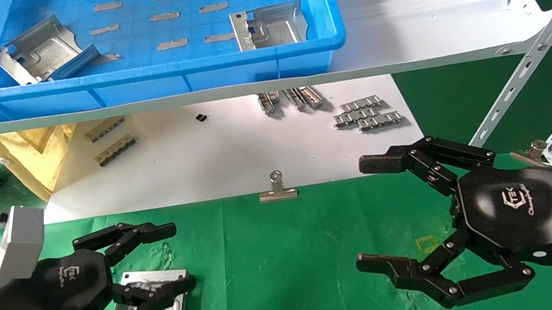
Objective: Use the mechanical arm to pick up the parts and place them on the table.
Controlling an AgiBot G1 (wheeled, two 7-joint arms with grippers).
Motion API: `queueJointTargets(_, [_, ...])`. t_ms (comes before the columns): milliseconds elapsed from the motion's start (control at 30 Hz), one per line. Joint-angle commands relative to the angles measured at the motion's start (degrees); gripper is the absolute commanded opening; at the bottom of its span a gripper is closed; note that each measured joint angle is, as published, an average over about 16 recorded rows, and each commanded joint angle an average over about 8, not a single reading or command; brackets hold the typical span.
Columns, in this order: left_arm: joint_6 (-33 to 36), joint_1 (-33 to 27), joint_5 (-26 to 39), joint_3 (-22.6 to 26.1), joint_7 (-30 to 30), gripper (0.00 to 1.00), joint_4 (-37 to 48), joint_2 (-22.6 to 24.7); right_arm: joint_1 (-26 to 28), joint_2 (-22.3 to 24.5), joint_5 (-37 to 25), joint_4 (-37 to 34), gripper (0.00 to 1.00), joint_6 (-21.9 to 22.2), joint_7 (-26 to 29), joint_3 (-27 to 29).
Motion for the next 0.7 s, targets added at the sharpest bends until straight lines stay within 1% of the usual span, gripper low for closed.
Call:
queueJointTargets(33, [0.9, 0.7, -1.8, -0.2, -0.3, 1.0, 1.2, 0.3, 0.0, 0.0, 0.0, 0.0, 1.0, 0.0, 0.0, 0.0])
queueJointTargets(267, [0.4, 0.4, 0.2, -1.1, -0.4, 1.0, -0.3, 0.2, 0.0, 0.0, 0.0, 0.0, 1.0, 0.0, 0.0, 0.0])
queueJointTargets(700, [3.4, 3.5, 2.8, -9.8, -3.9, 1.0, -3.0, 1.6, 0.0, 0.0, 0.0, 0.0, 1.0, 0.0, 0.0, 0.0])
